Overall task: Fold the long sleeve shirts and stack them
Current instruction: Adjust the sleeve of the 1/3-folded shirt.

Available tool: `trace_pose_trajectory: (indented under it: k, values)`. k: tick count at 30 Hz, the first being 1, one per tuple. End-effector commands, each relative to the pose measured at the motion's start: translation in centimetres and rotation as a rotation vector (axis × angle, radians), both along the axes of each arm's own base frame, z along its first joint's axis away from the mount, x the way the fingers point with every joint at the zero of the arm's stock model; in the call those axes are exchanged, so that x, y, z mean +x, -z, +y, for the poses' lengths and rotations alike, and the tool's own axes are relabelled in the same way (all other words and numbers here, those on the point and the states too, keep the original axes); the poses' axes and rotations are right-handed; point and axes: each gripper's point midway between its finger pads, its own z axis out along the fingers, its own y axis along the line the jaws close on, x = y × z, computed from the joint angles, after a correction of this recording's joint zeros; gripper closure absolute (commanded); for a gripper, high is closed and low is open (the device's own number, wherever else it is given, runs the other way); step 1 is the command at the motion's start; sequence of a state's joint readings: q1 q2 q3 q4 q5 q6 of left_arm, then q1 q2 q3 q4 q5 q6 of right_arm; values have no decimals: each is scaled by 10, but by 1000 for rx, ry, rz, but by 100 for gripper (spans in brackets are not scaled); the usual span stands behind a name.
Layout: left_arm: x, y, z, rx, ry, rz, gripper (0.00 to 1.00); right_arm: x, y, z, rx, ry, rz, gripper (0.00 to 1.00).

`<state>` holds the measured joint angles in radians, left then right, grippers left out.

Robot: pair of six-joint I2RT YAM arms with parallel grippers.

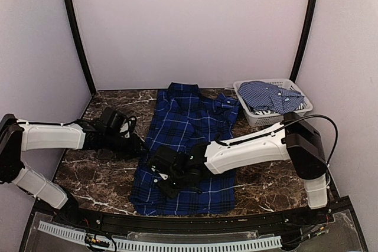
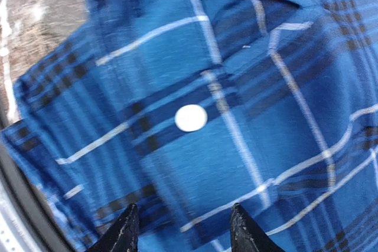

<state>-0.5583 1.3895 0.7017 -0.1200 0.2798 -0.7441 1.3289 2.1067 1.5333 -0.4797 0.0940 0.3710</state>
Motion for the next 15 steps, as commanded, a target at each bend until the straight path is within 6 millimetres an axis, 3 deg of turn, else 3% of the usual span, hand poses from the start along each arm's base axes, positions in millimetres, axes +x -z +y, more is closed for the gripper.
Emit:
trace_pose_trajectory:
  k: [1, 11, 15]
  values:
    - [-4, 3, 3, 4, 8, 4, 68, 15, -7, -1, -31, 43, -114, 54]
    - [-4, 1, 3, -2, 8, 0, 67, 4, -2, 3, -46, 7, -122, 64]
    - [-4, 1, 2, -5, 12, 2, 68, -5, 0, 3, -47, -18, -102, 57]
